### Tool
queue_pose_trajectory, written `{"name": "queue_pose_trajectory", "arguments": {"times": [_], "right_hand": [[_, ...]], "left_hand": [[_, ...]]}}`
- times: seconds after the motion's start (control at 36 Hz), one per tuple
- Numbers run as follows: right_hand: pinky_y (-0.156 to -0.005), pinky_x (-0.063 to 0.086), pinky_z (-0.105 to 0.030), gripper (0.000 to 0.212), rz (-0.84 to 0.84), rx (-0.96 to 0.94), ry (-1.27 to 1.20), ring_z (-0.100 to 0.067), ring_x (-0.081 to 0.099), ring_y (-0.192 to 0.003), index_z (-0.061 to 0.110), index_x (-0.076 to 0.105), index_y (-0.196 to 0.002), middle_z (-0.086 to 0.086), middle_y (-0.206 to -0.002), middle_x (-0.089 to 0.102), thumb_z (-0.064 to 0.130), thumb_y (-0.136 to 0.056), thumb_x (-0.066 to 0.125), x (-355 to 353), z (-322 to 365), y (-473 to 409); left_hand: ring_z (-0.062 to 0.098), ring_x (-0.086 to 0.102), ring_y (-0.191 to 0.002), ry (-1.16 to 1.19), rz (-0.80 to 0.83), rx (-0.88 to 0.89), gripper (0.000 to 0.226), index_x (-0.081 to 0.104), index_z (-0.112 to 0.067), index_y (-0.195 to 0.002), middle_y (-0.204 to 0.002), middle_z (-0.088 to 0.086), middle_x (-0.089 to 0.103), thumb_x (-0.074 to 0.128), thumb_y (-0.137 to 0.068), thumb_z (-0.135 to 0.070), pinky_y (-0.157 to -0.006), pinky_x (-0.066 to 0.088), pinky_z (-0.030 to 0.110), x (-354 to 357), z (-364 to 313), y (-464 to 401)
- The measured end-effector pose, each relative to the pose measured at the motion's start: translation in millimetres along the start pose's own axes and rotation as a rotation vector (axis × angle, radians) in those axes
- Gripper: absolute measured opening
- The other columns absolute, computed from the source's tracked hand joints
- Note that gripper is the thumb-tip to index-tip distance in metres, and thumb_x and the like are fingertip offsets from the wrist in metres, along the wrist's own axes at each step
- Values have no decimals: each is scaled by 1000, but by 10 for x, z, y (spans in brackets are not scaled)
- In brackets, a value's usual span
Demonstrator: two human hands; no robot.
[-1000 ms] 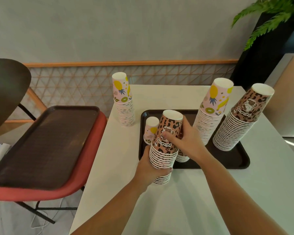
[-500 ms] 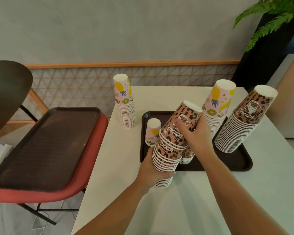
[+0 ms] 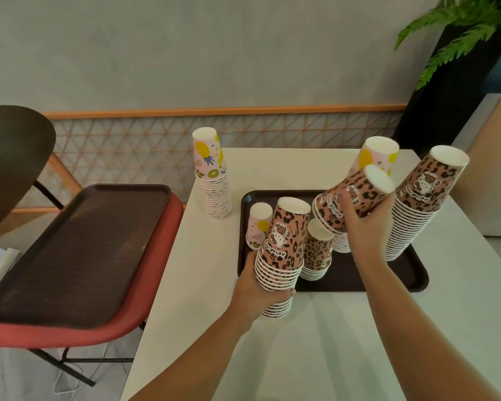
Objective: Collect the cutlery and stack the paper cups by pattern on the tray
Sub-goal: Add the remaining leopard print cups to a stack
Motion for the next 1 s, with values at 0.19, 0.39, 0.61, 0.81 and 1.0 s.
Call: {"name": "queue_pose_trajectory", "arguments": {"times": [0.19,0.39,0.61,0.81,1.0], "right_hand": [[-94,41,-31,69,189,-23,203,-23,51,-119,10,38,-131,-8,-128,54,33,-76,74,292,-270,152],[-100,34,-25,71,227,-57,222,-19,42,-127,14,35,-138,-4,-138,46,36,-79,69,336,-253,223],[-88,42,-13,64,507,-238,72,-1,54,-105,22,41,-132,12,-121,54,55,-80,58,613,402,472],[-73,43,-3,72,660,-136,87,0,53,-102,28,33,-133,15,-113,54,31,-74,75,809,310,593],[-70,41,1,58,503,-126,17,23,50,-90,23,39,-124,27,-100,50,24,-76,73,665,359,478]], "left_hand": [[-3,52,-103,45,18,-1,78,39,-48,-109,-112,-24,54,87,-59,-12,-78,41,12,35,-50,34],[-6,52,-102,64,17,-2,80,38,-47,-112,-112,-25,54,87,-59,-12,-81,42,15,38,-67,39],[-1,55,-108,87,25,14,86,41,-38,-124,-116,-19,58,87,-58,-9,-84,45,15,69,-86,34],[-10,55,-98,80,27,20,81,40,-44,-116,-110,-23,58,87,-59,-10,-70,44,5,68,-125,37],[-8,56,-105,59,42,53,85,40,-48,-119,-116,-22,60,88,-58,-12,-82,45,9,74,-132,38]]}}
Point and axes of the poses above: each hand's wrist, its own y-axis away from the middle knuckle, its own x-axis out of the palm, z = x × y, the point moved 10 cm from there along -y, towards the middle knuckle
